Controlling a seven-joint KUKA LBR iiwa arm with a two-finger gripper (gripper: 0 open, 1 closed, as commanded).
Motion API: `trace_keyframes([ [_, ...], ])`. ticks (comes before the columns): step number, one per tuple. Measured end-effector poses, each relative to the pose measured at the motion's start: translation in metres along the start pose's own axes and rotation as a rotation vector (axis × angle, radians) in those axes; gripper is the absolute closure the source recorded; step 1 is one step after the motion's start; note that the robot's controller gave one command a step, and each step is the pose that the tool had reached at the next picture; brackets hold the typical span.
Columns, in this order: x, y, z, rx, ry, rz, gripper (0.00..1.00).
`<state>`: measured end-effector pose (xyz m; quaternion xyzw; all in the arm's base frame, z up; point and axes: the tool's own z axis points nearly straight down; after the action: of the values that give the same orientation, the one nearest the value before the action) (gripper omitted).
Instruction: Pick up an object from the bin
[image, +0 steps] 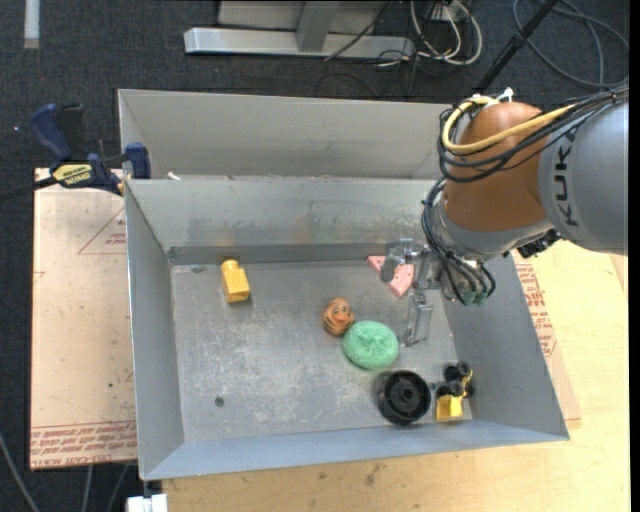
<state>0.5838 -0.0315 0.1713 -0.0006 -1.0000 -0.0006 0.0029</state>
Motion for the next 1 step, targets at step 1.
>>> trace_keyframes([
  [1,-0.0013,0.0001,-0.0048,0.0,-0.007,-0.001,0.0],
])
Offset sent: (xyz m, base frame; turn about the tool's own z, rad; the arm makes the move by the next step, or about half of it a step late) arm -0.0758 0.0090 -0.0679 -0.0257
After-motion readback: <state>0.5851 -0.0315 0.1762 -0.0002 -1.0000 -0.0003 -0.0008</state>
